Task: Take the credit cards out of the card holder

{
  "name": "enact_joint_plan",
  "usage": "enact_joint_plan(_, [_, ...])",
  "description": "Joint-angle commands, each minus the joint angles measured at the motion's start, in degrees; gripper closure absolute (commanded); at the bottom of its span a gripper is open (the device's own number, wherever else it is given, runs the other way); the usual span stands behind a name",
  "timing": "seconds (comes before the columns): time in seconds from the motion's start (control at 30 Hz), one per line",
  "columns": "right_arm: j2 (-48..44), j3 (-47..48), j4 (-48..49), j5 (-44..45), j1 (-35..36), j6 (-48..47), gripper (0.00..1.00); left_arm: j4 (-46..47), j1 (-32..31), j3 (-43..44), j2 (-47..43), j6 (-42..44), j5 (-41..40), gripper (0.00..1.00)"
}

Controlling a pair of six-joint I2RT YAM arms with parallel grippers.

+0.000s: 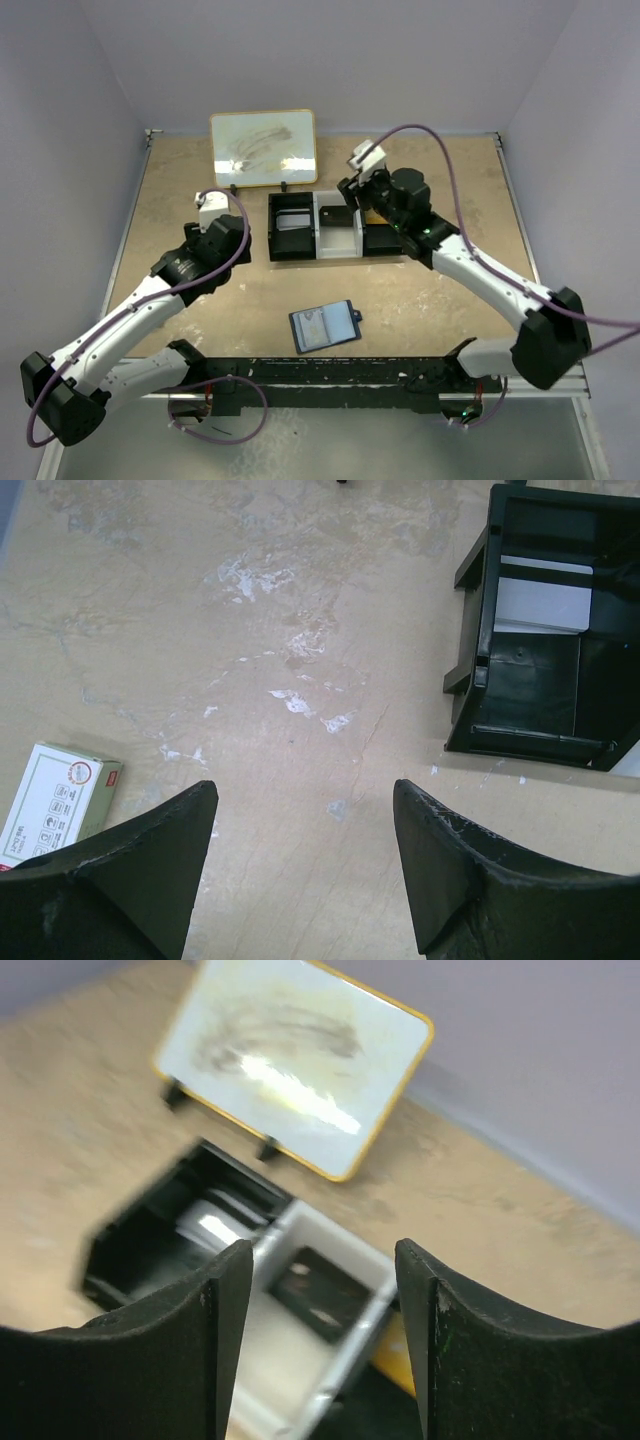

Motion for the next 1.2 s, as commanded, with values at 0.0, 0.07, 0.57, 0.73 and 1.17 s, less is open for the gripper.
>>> enact_joint_plan(0.0, [-3.4, -3.0, -10.0, -6.2, -0.2, 29.5, 0.39, 1.1, 0.2, 0.8, -2.8, 0.0, -3.3, 0.31])
enact_joint_plan(0.07, [-4.4, -7.6, -8.6, -7.5, 0.0, 34.5, 0.39, 0.7, 0.2, 0.8, -3.6, -0.5, -4.6, 0.31])
enact_joint_plan(0.57, [-2.8, -16.4, -20.1, 18.6, 28.6, 56.1, 0.39, -1.1, 0.4, 1.0, -5.7, -2.7, -9.3, 0.3])
enact_joint_plan(0.73, [4.9, -11.8, -22.2, 20.7, 33.2, 56.5, 0.38, -1.4, 0.4, 1.2, -5.6, -2.8, -9.3, 0.28])
enact_joint_plan(1.17, [18.6, -0.3, -31.7, 25.2, 37.4, 59.8, 0.38, -1.1, 0.7, 1.0, -5.6, -2.6, -9.4, 0.27])
